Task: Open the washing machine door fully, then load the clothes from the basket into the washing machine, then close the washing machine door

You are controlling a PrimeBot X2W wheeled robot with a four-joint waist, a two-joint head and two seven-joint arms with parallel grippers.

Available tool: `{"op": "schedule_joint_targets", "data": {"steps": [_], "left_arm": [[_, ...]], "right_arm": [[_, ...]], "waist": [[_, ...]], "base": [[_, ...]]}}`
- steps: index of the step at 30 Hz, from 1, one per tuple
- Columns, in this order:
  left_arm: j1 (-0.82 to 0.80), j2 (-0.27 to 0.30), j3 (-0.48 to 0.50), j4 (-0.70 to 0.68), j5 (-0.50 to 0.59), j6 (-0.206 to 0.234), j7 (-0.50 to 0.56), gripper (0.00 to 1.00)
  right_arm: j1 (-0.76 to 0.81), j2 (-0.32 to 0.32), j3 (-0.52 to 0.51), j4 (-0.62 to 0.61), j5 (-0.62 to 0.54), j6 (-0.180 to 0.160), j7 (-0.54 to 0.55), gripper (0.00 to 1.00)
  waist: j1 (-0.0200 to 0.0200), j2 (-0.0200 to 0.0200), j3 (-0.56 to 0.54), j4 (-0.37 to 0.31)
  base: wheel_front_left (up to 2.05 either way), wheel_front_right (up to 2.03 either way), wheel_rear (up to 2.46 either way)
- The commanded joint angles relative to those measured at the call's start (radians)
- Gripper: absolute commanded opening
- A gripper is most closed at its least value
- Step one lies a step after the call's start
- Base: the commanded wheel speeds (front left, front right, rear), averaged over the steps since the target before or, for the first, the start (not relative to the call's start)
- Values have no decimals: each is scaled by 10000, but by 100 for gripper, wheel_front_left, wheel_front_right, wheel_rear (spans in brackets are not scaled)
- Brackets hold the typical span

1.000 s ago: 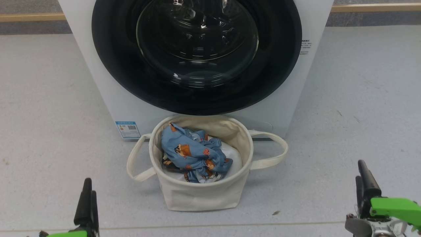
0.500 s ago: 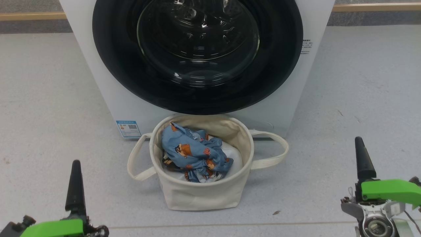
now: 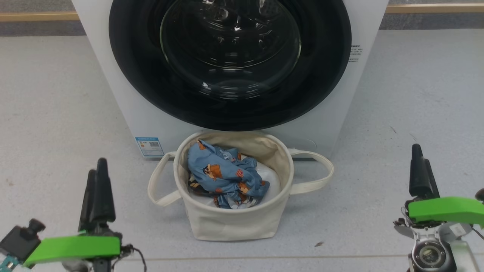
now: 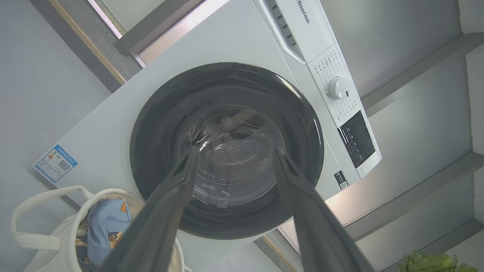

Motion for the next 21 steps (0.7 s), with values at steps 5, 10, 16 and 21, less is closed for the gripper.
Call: {"op": "schedule_joint_targets", "data": {"steps": [5, 10, 16, 21], "left_arm": [[-557, 103, -215, -892, 1520, 207, -215, 100], [-566, 107, -749, -1215, 3295, 502, -391, 100], [-530, 111, -1152, -1313, 4624, 914, -565, 100], [-489, 196, -1464, -1387, 5713, 1123, -711, 100]], "right_arm": [[-797, -82, 399, -535, -1196, 0, -229, 100], [-882, -87, 984, -1037, -2467, 0, -404, 100], [-998, -92, 1565, -1685, -3077, 0, -579, 100], [-919, -96, 1709, -1672, -3776, 0, -726, 100]], "waist": [[0, -1, -2, 19], [0, -1, -13, 46], [0, -1, -36, 52], [0, -1, -56, 67]], "base": [[0, 0, 0], [0, 0, 0], [0, 0, 0], [0, 0, 0]]}}
